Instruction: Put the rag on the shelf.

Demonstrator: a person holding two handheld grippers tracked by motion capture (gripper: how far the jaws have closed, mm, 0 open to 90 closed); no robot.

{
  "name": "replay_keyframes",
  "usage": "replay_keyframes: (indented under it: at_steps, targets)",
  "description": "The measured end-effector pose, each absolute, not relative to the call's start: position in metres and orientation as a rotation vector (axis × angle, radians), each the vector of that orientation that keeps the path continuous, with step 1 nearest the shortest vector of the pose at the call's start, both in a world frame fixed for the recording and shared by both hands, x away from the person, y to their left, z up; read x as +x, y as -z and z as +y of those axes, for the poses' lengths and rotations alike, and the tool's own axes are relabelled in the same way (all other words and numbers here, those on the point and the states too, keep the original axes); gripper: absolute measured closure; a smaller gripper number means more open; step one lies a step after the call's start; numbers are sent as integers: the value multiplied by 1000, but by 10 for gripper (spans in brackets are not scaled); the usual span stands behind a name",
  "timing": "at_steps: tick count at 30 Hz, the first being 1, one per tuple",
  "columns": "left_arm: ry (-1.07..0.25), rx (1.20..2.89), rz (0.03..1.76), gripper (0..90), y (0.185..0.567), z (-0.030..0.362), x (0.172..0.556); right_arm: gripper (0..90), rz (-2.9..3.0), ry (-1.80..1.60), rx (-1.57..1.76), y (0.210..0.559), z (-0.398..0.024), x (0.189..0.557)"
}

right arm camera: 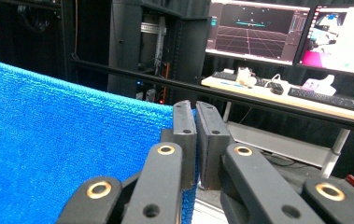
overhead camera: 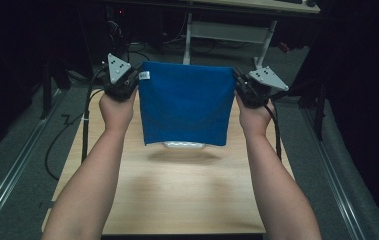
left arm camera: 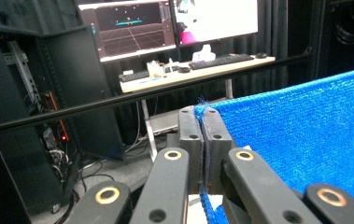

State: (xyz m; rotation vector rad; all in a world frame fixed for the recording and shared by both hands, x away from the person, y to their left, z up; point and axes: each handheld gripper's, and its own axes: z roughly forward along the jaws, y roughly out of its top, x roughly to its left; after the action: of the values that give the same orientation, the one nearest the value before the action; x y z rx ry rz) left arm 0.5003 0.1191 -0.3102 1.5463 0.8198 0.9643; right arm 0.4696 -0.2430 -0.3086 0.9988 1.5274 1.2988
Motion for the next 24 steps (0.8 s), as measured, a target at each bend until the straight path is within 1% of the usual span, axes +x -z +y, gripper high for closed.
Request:
replay_keyframes:
  at_steps: [6,14,24]
  targets:
    - [-958,1622,845,890,323,120,515,878,1562,-1239,995,314,-238,482]
    - [-919,1711,913,889,350,123,533,877,1671,-1138,1003,339,-229,501]
    - [-800,1796,956,888,402,123,536,877,1763,-1099,1031,375,-233,507]
